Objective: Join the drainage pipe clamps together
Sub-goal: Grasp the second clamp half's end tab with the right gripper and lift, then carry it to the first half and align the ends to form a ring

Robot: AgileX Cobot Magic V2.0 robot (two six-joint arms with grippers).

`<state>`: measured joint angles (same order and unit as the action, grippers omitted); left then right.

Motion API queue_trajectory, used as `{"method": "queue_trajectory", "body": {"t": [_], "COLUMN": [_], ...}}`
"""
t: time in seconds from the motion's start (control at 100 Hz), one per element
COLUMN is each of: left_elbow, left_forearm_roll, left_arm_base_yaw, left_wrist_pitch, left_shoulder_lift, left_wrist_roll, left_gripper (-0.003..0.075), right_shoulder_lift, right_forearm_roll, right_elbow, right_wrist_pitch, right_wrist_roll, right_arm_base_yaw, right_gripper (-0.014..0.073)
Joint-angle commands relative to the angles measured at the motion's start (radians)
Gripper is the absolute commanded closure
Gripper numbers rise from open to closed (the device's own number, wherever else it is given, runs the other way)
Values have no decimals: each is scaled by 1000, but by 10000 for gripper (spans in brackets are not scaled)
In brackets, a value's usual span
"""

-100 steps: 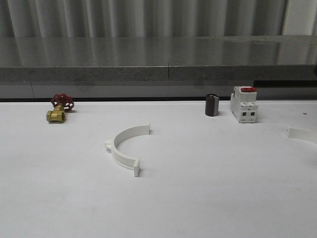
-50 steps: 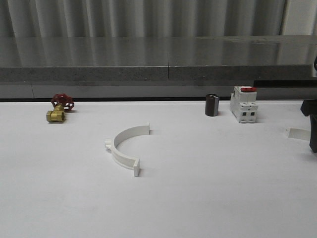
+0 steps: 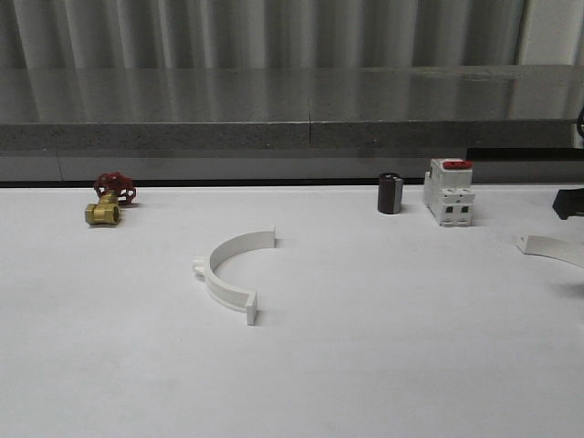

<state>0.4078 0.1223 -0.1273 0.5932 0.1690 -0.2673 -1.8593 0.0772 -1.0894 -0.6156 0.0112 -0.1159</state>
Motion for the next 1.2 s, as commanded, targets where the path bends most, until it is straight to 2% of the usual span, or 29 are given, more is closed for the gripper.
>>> {"method": "queue_trajectory", "body": {"t": [0.0,0.27,0.41,0.62,0.83,0.91,1.19], "left_elbow": [25,25,25,25,25,25,25], "left_forearm_roll": [-1,-1,-1,-1,-1,-1,-1], "left_arm_base_yaw": [2,2,2,2,2,2,2], "left_wrist_pitch": [-73,-73,-73,-73,-73,-73,-73], "left_shoulder_lift": [11,11,11,11,11,11,11], "left_wrist_roll": [0,0,0,0,0,0,0], "left_gripper": [740,740,740,740,740,740,740], "right_shoulder_lift": [42,47,81,87,66,31,-74], "right_forearm_roll": [3,23,35,0,-220,-277,-289], "right_elbow": [-25,-58,-101,-191,-267,-300,-375], "right_wrist_pitch": [13,-38,-56,-108,-125,-161,-209], "right_wrist_roll": [5,5,-36,-229,-582,-667,-754], "right_arm_base_yaw": [-9,3,83,279,455,496,577], "right_gripper": [704,711,704,698,698,698,698]}}
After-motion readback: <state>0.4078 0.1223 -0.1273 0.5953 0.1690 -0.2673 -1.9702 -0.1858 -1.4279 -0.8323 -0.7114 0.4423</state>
